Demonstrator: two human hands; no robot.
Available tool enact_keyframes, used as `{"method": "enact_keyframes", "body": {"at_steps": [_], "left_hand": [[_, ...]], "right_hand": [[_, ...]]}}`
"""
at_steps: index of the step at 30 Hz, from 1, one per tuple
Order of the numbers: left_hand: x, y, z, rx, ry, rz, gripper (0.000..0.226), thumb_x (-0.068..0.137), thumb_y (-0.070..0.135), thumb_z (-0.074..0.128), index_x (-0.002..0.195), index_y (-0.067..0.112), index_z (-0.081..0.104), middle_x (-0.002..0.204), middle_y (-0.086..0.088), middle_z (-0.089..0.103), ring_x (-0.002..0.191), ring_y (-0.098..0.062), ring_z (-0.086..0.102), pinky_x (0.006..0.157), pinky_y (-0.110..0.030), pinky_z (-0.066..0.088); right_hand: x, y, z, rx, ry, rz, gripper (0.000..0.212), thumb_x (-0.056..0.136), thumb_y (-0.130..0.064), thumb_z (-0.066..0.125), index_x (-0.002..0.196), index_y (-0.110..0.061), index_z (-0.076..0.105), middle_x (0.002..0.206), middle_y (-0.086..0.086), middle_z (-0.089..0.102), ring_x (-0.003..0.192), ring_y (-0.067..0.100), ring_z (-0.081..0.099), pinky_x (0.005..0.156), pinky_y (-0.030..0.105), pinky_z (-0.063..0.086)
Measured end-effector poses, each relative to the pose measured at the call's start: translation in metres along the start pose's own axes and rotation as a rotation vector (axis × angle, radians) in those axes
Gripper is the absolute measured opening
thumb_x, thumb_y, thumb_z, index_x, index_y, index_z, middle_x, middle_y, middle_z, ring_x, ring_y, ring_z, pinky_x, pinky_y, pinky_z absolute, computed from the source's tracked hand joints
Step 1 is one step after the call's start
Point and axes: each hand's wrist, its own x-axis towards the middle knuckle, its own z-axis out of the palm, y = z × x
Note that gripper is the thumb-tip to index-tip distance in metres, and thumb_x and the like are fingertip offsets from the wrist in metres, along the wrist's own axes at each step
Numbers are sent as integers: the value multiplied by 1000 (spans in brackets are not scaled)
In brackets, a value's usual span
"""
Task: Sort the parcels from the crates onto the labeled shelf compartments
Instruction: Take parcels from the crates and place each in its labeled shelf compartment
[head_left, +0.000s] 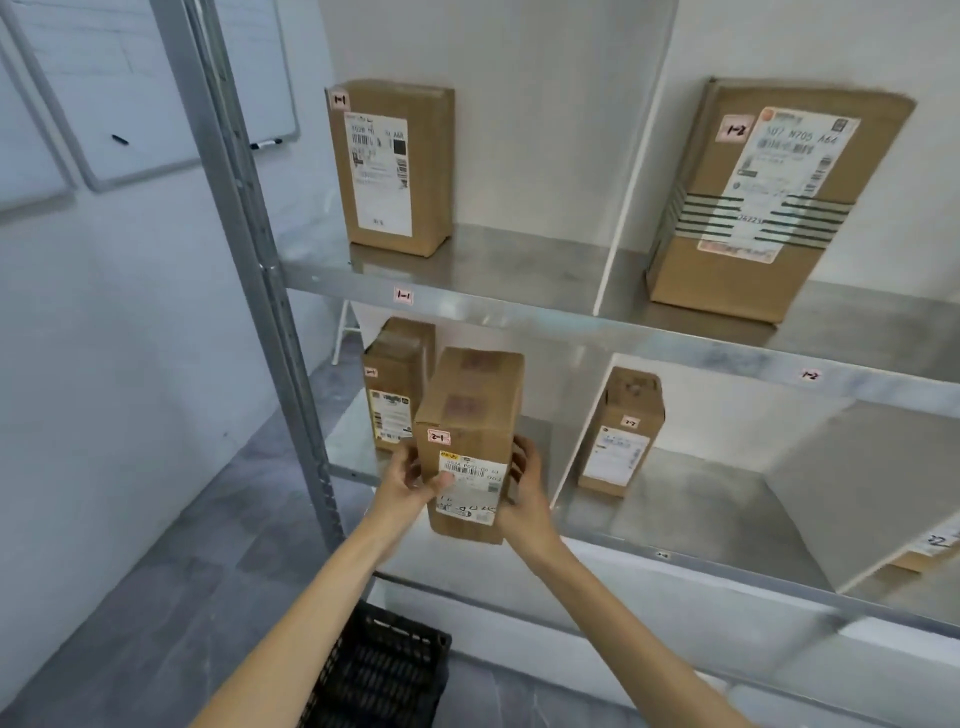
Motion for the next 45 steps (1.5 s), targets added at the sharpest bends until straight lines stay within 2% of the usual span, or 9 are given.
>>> {"method": "enact_keyframes", "body": {"at_steps": [4,7,13,16,20,23,31,39,45], "left_hand": [[46,-6,-6,31,-132,-28,47,79,17,73,112,38,48,112,15,66,109,-9,62,87,-33,56],[69,-15,-4,63,-196,-52,48,78,23,74,114,41,46,113,14,67,108,-7,63,85,-29,55],[98,-41,2,69,-211,-80,45,83,7,69,114,27,43,118,-4,64,109,-20,64,87,-39,56],[102,-52,9,83,-199,-68,46,79,16,71,113,25,41,115,1,64,104,-14,65,78,-31,57],[118,-54,14,179,-224,-34,44,83,3,66,106,32,42,111,10,60,98,-4,62,73,-20,55],[128,-55,16,212,-241,-42,43,85,4,64,112,26,39,115,7,57,106,-10,59,79,-22,55],[156,-57,23,325,-251,40,40,88,8,62,107,33,38,113,13,55,110,-11,56,72,-9,52],[181,-66,33,429,-179,76,36,88,13,62,112,27,37,126,-6,60,115,-23,60,88,-37,56],[179,-67,38,352,-176,71,35,91,11,59,117,20,37,127,-7,58,117,-24,58,89,-33,55]], "right_hand": [[29,10,10,265,159,116,63,78,-6,69,129,-6,33,126,13,52,109,18,56,97,36,47],[50,30,11,368,277,228,44,92,13,38,132,-5,39,128,23,53,115,37,56,97,58,45],[81,61,10,379,320,351,42,89,16,36,122,-8,47,117,22,60,99,32,64,86,54,52],[84,77,13,308,355,353,40,88,16,34,111,-13,48,111,24,61,100,38,63,85,59,52],[94,92,11,270,366,329,37,90,16,32,115,-9,45,109,21,61,93,27,66,78,48,56],[104,96,11,241,377,308,38,90,15,32,118,-10,41,105,13,61,87,14,66,70,26,57],[132,96,5,208,385,295,47,85,18,38,125,-5,35,111,12,57,103,22,59,80,32,56],[162,102,-3,79,405,325,42,82,17,41,109,-14,40,91,-3,58,83,3,58,55,8,49],[165,109,-4,31,330,362,55,79,22,43,123,-10,40,102,2,58,96,14,58,57,5,49]]}}
